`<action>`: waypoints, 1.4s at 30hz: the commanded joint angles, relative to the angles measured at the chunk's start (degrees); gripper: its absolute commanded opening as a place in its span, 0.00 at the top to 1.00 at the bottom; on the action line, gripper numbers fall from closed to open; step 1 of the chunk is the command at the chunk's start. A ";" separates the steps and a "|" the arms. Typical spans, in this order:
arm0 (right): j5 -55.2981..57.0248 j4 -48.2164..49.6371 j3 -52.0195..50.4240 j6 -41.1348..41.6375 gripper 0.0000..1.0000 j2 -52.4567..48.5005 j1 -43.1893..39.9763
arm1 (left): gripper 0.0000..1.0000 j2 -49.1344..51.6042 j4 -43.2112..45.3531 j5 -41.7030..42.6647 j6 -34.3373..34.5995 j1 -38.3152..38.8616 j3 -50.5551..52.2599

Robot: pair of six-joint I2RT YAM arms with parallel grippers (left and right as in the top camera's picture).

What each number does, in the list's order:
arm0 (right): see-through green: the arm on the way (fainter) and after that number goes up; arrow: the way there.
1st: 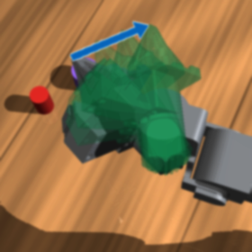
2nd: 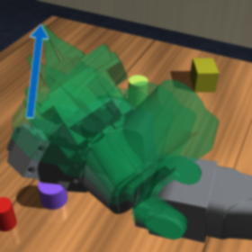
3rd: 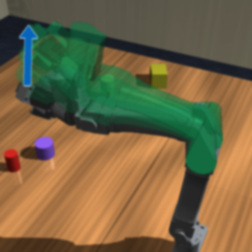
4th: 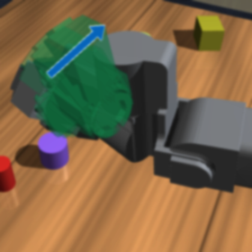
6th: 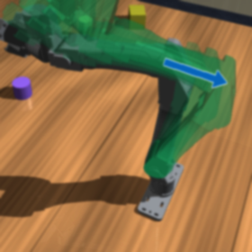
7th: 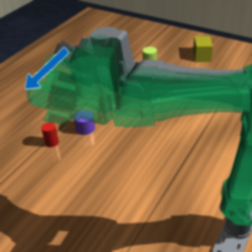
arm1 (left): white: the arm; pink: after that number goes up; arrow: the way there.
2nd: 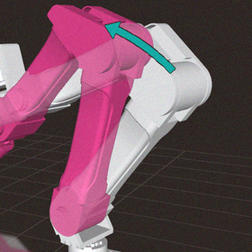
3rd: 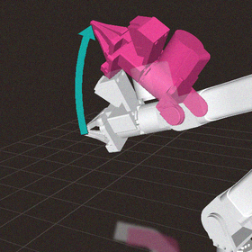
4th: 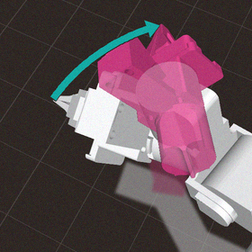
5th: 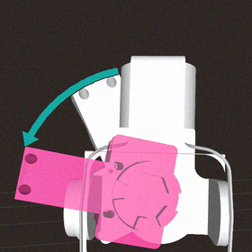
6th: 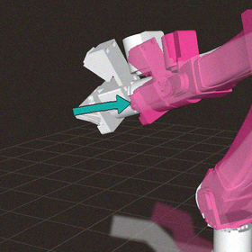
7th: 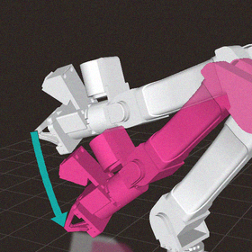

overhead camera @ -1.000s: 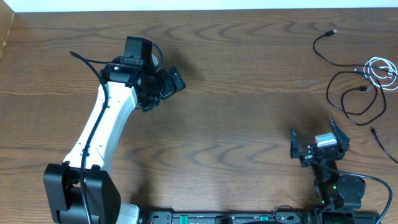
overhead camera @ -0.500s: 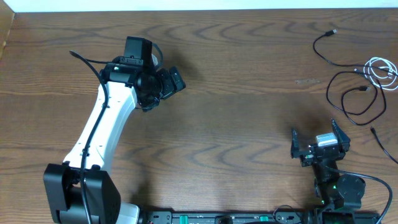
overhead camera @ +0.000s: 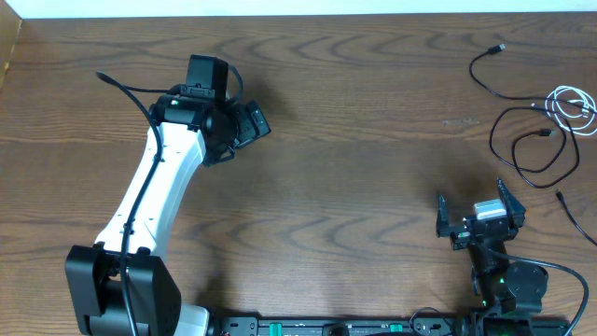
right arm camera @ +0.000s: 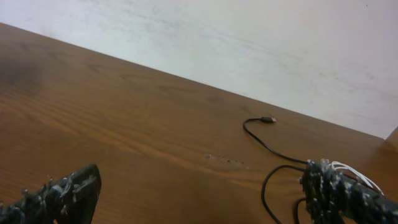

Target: Untangle cables

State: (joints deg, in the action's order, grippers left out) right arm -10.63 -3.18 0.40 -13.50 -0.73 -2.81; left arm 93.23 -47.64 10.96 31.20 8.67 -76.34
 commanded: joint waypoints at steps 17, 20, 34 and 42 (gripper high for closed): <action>0.66 -0.31 -0.09 -0.28 0.01 0.24 0.17 | 0.02 -29.35 16.59 -7.10 -32.98 -0.24 7.67; 0.66 -0.31 -0.09 -0.28 0.01 0.24 0.17 | 0.02 -35.17 24.26 -2.62 -40.02 -0.24 13.53; 0.66 -0.31 -0.09 -0.28 0.01 0.24 0.17 | 0.02 -67.49 50.84 -1.95 -43.80 -3.67 50.38; 0.66 -0.31 -0.09 -0.28 0.01 0.24 0.17 | 0.02 -82.64 51.21 -1.95 -43.80 -6.23 62.12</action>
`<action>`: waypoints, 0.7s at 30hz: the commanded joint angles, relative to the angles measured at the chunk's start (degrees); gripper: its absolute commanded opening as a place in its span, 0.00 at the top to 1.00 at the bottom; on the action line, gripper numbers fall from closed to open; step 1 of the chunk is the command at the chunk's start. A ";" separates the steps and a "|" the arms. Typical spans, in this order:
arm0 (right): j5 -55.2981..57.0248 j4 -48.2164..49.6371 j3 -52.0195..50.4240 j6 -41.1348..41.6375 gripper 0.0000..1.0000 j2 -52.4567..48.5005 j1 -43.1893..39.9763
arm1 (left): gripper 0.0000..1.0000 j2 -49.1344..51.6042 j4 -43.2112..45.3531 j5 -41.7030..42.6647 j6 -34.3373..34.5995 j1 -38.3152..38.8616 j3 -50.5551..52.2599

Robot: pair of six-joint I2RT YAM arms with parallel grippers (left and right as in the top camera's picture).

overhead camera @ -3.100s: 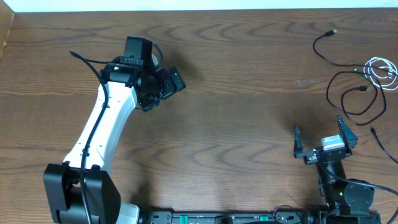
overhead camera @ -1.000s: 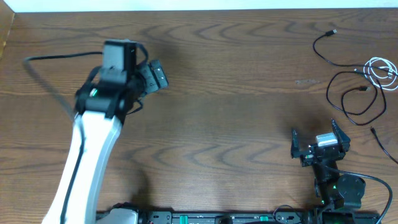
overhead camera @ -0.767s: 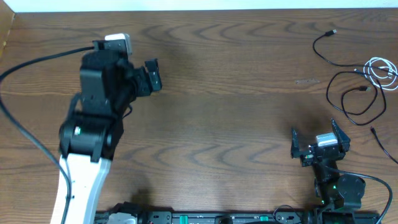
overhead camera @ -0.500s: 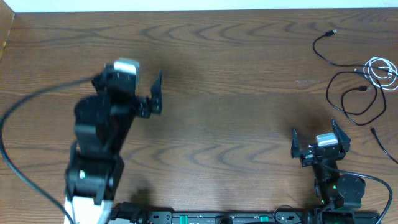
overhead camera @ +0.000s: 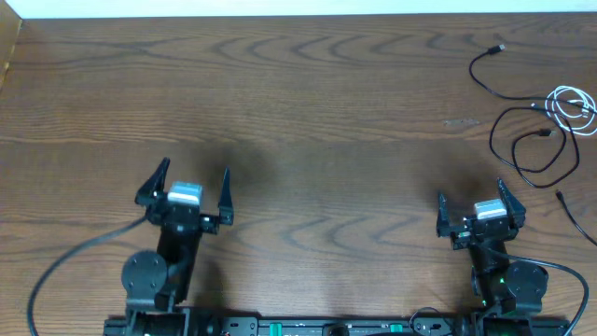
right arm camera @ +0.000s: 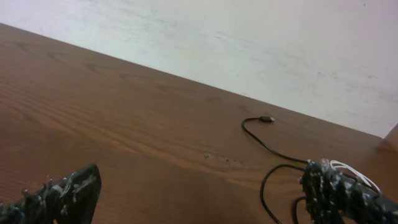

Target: Untangle cables

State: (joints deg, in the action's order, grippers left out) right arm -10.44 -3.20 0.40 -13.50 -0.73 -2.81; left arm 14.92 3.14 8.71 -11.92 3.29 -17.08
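Note:
A black cable (overhead camera: 520, 131) loops across the table's far right corner, one plug end (overhead camera: 501, 47) pointing toward the back wall. A white cable (overhead camera: 571, 107) lies coiled beside it at the right edge, overlapping the black loops. My right gripper (overhead camera: 477, 203) rests open near the front right, short of the cables. In the right wrist view the black cable (right arm camera: 268, 143) runs ahead between my open fingertips (right arm camera: 74, 190). My left gripper (overhead camera: 187, 182) sits open at the front left, far from the cables, holding nothing.
The wooden table (overhead camera: 308, 112) stretches between the two arms. A pale wall (right arm camera: 249, 43) stands behind its far edge. The arm bases and a black rail (overhead camera: 317, 327) line the front edge.
My left arm was stretched out over the far left of the table. It is now folded back at the front left, gripper open. The right arm and both cables are unchanged.

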 commanded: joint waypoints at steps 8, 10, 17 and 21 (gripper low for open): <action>0.46 -0.28 -0.09 -0.28 0.01 0.24 0.17 | 0.02 -13.11 0.42 0.26 -0.66 -1.14 12.37; 0.46 -0.28 -0.09 -0.28 0.01 0.24 0.17 | 0.02 -13.97 0.39 0.00 -0.68 -1.14 13.73; 0.46 -0.28 -0.09 -0.28 0.01 0.24 0.17 | 0.02 -14.86 -2.60 -0.81 -0.74 -1.14 16.87; 0.46 -0.28 -0.09 -0.28 0.01 0.24 0.17 | 0.02 -14.86 -6.88 -2.29 -0.68 -1.14 16.85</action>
